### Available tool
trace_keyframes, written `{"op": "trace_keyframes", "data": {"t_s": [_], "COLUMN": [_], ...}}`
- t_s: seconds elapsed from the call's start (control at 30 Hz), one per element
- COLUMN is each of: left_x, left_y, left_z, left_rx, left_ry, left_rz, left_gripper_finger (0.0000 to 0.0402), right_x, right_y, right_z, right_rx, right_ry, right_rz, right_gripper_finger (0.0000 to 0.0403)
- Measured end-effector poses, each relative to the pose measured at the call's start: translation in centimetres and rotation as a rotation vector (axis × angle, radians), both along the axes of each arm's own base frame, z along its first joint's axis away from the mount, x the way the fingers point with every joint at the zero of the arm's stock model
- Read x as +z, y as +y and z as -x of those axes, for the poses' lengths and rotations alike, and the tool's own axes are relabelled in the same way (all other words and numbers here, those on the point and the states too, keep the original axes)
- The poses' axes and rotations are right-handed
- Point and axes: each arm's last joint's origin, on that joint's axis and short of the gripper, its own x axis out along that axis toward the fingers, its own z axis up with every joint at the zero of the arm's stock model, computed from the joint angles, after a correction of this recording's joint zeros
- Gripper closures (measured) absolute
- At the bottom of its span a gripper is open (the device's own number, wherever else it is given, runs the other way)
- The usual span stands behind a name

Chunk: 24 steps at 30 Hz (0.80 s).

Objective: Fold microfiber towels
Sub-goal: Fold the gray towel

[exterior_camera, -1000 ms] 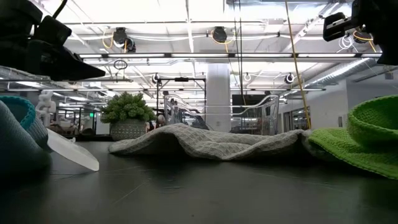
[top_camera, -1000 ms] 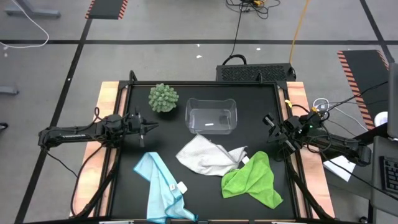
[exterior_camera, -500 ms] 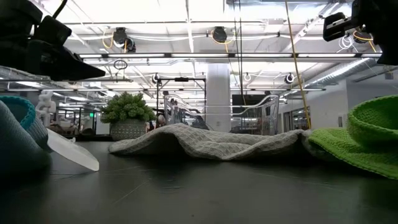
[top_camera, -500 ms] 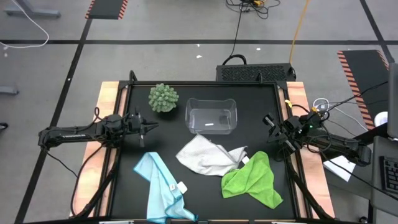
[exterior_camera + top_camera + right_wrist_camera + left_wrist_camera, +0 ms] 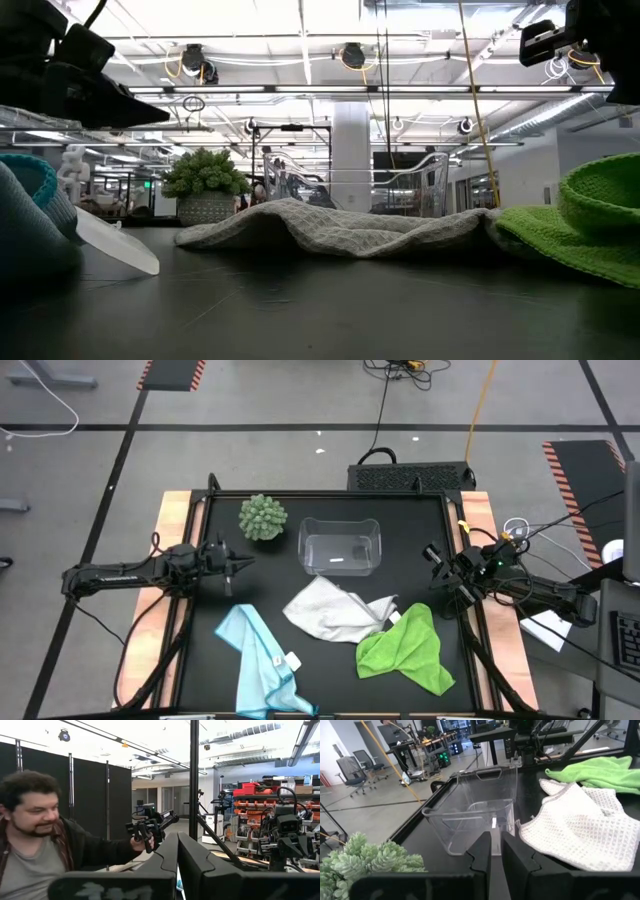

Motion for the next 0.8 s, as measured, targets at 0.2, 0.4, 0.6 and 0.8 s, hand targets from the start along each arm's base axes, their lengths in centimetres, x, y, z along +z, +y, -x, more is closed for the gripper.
{"op": "trace_keyframes", "data": {"t_s": [0.2,0.4,0.6,0.8], "left_x": [0.3,0.6,1.2,1.2], "left_y": [0.0,0.0,0.0,0.0], "left_z": [0.0,-0.1,-0.1,-0.1], "left_rx": [0.012,0.025,0.016,0.017], "left_ry": [-0.054,-0.115,-0.170,-0.168], "left_rz": [0.106,0.265,0.237,0.238], "left_gripper_finger": [0.0355,0.0355,0.0355,0.0355], "right_x": [0.0,0.0,0.0,0.0], "right_y": [0.0,0.0,0.0,0.0], "right_z": [0.0,0.0,0.0,0.0], "right_rx": [0.001,0.000,0.000,-0.007], "right_ry": [0.000,0.000,0.000,-0.015], "right_rz": [0.000,0.000,0.000,0.017], "right_gripper_finger": [0.0403,0.0403,0.0403,0.0403]}}
